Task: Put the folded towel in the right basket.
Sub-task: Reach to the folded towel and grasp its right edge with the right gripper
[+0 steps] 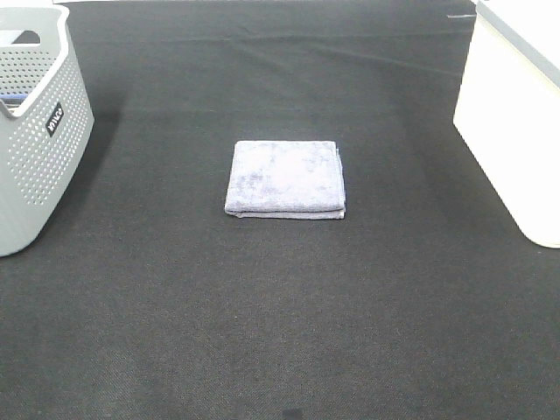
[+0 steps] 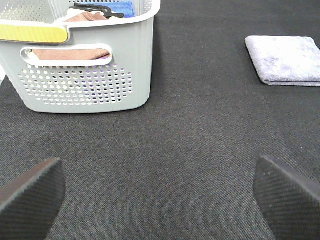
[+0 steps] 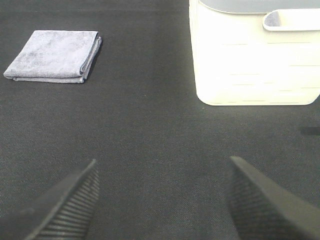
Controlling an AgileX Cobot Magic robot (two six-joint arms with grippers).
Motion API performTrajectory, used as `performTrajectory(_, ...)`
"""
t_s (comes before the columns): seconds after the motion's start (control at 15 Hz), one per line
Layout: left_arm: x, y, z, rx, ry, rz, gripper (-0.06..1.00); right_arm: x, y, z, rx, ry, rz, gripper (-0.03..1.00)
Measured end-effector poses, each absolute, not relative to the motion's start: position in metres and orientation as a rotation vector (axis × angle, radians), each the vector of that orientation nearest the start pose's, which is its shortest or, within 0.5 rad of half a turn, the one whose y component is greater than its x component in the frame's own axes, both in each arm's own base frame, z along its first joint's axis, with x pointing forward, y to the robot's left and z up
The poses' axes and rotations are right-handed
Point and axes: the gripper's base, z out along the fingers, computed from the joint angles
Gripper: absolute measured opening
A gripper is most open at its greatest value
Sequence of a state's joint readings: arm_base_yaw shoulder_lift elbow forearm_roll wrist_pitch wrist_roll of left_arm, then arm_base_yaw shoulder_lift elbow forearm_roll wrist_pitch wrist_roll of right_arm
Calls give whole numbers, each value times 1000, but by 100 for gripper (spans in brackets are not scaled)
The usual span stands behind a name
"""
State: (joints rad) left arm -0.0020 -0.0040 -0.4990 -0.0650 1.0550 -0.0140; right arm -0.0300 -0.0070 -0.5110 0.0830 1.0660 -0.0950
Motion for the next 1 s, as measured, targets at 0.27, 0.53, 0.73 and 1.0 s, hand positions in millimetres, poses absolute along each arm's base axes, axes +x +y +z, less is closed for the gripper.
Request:
performTrajectory(0.27,-5,-5,278,-9,2035,-88,97,-7,7,280,-71,2028,20,67)
performTrajectory(0.53,-5,-5,278,-9,2035,-88,97,-7,7,280,-71,2028,20,67)
performTrajectory(0.73,-5,-5,278,-9,2035,-88,97,-7,7,280,-71,2028,20,67)
performTrajectory(1.0,-5,-5,278,-9,2035,-88,97,-7,7,280,-71,2028,20,67)
